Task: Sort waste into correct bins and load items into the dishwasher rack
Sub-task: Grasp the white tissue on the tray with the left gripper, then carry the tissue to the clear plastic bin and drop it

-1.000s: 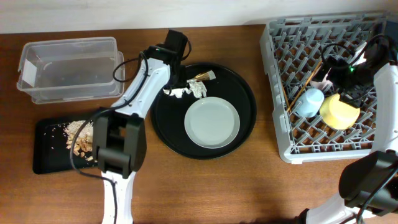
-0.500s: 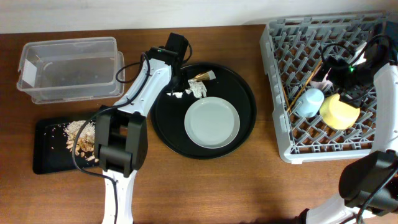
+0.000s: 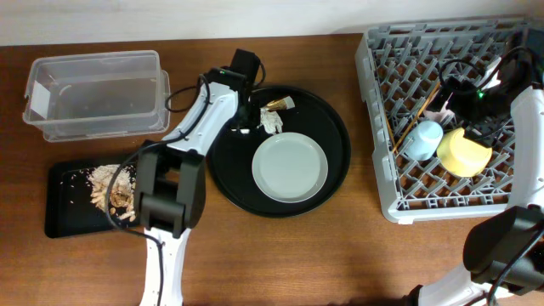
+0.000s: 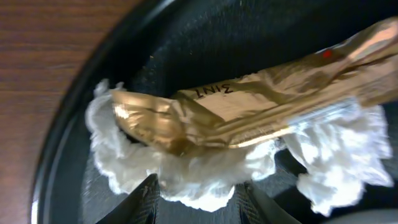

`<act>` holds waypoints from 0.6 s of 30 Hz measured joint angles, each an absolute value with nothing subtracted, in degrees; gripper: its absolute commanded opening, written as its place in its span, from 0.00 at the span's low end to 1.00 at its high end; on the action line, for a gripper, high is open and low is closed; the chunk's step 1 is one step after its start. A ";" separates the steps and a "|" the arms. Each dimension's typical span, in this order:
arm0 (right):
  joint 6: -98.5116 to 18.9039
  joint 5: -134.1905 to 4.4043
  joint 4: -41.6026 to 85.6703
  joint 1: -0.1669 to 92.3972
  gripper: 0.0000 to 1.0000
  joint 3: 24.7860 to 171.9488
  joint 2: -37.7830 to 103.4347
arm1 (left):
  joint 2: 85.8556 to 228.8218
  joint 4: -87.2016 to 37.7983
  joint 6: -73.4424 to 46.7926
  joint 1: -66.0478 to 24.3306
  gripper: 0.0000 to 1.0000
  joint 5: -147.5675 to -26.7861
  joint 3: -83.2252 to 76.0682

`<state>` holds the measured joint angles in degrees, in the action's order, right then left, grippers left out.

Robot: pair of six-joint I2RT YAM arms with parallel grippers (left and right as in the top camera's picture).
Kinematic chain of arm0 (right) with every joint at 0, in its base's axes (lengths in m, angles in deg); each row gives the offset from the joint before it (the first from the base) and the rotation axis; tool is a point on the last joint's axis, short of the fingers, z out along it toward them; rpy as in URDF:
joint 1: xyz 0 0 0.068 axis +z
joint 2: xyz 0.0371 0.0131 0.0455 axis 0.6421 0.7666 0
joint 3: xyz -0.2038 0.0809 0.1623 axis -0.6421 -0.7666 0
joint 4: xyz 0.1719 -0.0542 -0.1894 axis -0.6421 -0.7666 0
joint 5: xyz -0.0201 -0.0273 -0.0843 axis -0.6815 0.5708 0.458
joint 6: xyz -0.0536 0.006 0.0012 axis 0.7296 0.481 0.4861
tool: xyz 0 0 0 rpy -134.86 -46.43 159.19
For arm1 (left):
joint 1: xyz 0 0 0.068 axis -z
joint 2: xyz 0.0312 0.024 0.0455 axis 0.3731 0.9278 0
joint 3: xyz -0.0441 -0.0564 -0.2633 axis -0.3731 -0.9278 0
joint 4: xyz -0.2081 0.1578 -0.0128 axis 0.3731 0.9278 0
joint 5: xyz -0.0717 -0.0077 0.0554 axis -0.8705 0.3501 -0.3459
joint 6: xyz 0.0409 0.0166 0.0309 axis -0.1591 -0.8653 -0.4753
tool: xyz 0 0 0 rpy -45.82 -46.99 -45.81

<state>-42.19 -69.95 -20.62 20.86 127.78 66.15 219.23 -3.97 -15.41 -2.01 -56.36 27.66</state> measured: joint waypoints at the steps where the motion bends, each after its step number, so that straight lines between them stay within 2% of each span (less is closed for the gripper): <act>1: -42.19 -69.95 -20.60 20.86 0.98 127.75 66.15 | 219.55 -4.10 -15.57 -1.94 0.34 -56.36 27.66; 2: -42.19 -69.95 -20.60 20.86 0.98 127.75 66.15 | 219.77 -4.15 -15.57 -1.94 0.30 -56.38 27.66; 3: -42.16 -69.95 -20.60 20.86 0.98 127.78 66.15 | 219.97 -4.15 -15.78 -1.94 0.18 -56.36 27.66; 5: -42.19 -69.95 -20.60 20.86 0.98 127.78 66.15 | 219.97 -4.10 -15.83 -1.94 0.03 -56.38 27.66; 6: -42.21 -69.95 -20.60 20.86 0.98 127.78 66.15 | 219.97 -4.08 -15.78 -1.94 0.01 -56.38 27.66; 18: -42.16 -69.95 -20.62 20.86 0.98 127.78 66.15 | 218.42 8.03 -14.82 -1.35 0.00 -59.57 31.70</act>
<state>-42.16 -69.95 -20.62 20.86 127.78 66.15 218.42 8.03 -14.82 -1.35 -59.57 31.70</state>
